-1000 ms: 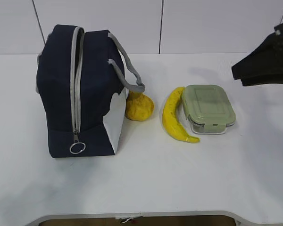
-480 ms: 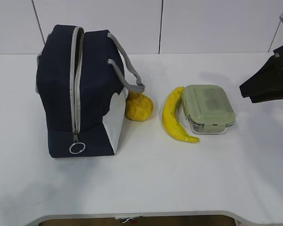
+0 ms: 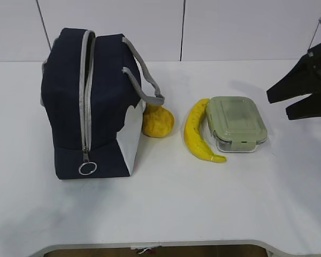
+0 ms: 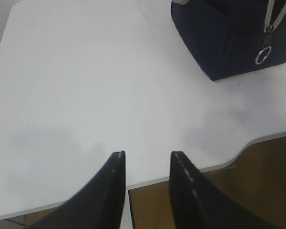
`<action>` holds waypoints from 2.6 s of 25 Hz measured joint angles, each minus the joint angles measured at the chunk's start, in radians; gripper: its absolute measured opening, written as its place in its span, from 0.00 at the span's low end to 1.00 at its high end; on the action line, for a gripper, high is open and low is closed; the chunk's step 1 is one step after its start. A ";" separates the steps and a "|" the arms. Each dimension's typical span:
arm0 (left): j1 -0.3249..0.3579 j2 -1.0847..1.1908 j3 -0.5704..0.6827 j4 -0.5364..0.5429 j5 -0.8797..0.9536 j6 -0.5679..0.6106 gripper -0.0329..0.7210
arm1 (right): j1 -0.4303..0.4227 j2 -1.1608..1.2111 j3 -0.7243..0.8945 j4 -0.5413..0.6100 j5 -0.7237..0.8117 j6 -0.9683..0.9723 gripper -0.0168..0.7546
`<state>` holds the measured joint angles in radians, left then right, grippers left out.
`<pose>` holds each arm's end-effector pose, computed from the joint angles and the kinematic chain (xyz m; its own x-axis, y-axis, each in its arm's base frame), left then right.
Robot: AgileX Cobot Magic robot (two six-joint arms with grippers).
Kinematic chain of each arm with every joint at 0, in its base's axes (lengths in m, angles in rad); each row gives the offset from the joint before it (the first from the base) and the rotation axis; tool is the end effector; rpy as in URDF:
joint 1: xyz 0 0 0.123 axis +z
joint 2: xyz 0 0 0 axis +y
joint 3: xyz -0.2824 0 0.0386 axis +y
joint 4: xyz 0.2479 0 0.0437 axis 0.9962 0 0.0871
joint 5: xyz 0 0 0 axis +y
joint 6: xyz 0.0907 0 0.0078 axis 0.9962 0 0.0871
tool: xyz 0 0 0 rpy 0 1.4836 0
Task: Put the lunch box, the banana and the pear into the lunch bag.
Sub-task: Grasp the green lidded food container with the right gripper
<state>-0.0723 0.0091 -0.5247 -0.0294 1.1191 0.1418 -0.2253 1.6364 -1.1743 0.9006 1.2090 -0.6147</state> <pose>-0.0090 -0.0018 0.2794 -0.4759 0.1634 -0.8642 0.1577 0.9825 0.0989 0.3160 -0.0039 0.2699 -0.9479 0.0822 -0.3079 -0.1569 0.7207 0.6753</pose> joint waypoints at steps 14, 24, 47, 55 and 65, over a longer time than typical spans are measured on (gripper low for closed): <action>0.000 0.000 0.000 0.000 0.000 0.000 0.37 | 0.000 0.222 -0.268 -0.070 0.002 0.017 0.75; 0.000 0.000 0.000 0.000 0.000 0.000 0.37 | 0.000 0.347 -0.290 -0.074 0.000 -0.059 0.74; 0.000 0.000 0.000 0.000 0.000 0.000 0.37 | 0.000 0.482 -0.331 -0.017 -0.006 -0.136 0.74; 0.000 0.000 0.000 0.000 0.000 0.000 0.37 | 0.000 0.484 -0.331 -0.010 -0.026 -0.153 0.74; 0.000 0.000 0.000 0.000 0.000 0.000 0.37 | 0.000 0.484 -0.331 0.014 -0.088 -0.157 0.74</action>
<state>-0.0723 0.0091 -0.5247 -0.0294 1.1191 0.1418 -0.2253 2.1203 -1.5054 0.9142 1.1209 -0.7718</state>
